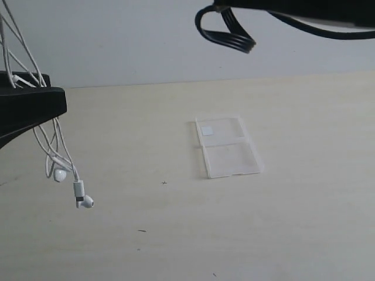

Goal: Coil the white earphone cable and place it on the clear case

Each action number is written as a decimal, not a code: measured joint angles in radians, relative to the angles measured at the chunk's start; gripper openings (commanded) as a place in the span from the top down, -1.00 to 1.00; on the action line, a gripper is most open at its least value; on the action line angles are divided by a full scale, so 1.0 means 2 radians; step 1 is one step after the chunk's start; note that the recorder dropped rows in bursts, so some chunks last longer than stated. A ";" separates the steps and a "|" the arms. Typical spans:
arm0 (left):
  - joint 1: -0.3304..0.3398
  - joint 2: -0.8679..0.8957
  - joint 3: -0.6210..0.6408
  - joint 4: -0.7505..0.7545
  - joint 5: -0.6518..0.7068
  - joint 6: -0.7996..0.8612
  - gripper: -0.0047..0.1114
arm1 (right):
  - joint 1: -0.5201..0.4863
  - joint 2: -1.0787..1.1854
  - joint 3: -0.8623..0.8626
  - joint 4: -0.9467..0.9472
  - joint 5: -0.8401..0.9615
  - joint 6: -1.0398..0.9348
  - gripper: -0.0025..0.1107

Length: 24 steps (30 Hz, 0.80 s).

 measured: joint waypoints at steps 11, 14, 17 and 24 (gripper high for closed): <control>0.000 0.000 0.003 -0.003 -0.010 0.000 0.24 | 0.000 -0.008 0.000 0.000 0.001 0.007 0.96; 0.000 0.000 0.009 -0.009 -0.019 0.000 0.24 | 0.000 -0.008 0.000 0.000 0.003 0.008 0.96; 0.000 0.000 0.023 -0.011 -0.027 0.000 0.28 | 0.000 -0.008 0.000 0.000 0.003 0.009 0.96; 0.000 0.000 0.025 -0.015 -0.046 0.000 0.70 | 0.000 -0.008 0.000 0.000 0.003 0.009 0.96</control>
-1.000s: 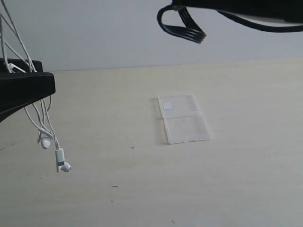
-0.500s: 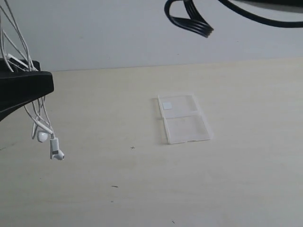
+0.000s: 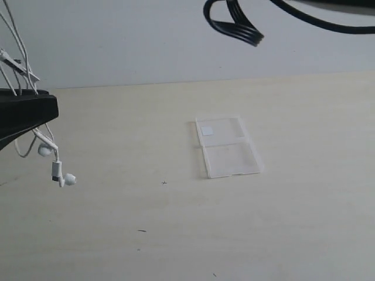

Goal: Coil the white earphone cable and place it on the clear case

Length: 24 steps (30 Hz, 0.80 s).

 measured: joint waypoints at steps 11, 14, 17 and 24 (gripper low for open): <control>0.000 0.000 0.000 0.000 0.006 0.000 0.58 | 0.000 0.000 0.000 0.000 0.000 0.000 0.96; 0.000 0.000 0.000 0.000 0.028 0.000 0.08 | 0.000 0.000 0.000 0.000 -0.003 0.001 0.96; 0.000 -0.001 0.000 0.000 0.039 0.000 -0.36 | 0.000 0.000 0.000 0.000 -0.005 0.001 0.96; 0.000 -0.014 0.000 0.026 0.035 0.000 -0.36 | 0.000 0.000 0.000 0.000 -0.007 0.002 0.96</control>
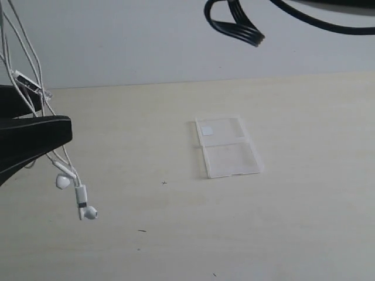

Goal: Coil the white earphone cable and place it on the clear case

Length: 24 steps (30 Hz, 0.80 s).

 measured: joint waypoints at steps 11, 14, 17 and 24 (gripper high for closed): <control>0.000 -0.031 0.001 0.065 0.008 -0.070 -0.36 | 0.000 0.000 0.000 0.000 -0.008 0.000 0.96; 0.000 -0.052 0.001 0.088 0.001 -0.101 -0.36 | 0.000 0.000 0.000 0.000 -0.008 -0.001 0.96; 0.000 -0.078 0.001 0.101 -0.023 -0.116 -0.36 | 0.000 0.000 0.000 0.000 -0.008 -0.001 0.96; 0.000 -0.088 0.001 0.104 -0.080 -0.112 -0.56 | 0.000 0.000 0.000 0.000 -0.008 -0.001 0.96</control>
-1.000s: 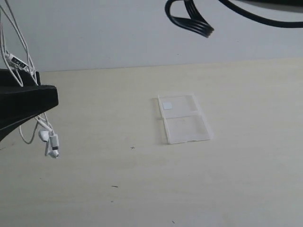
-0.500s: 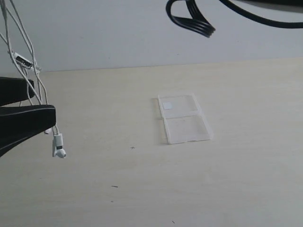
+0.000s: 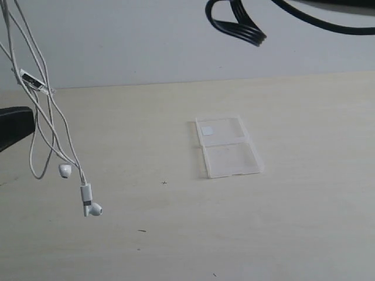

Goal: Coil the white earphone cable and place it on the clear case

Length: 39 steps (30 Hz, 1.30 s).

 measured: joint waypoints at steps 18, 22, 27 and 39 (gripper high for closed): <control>0.000 0.044 0.000 -0.090 0.022 0.105 -0.61 | 0.000 0.000 0.000 0.000 0.000 0.000 0.96; 0.000 0.073 0.000 -0.129 0.048 0.142 -0.61 | 0.000 0.000 0.000 0.000 0.000 0.000 0.96; 0.000 0.102 0.000 -0.158 0.091 0.183 -0.61 | 0.000 0.000 0.000 0.000 0.000 0.000 0.96; 0.000 0.134 0.000 -0.195 0.111 0.240 -0.49 | 0.000 0.000 0.000 0.000 0.000 0.000 0.96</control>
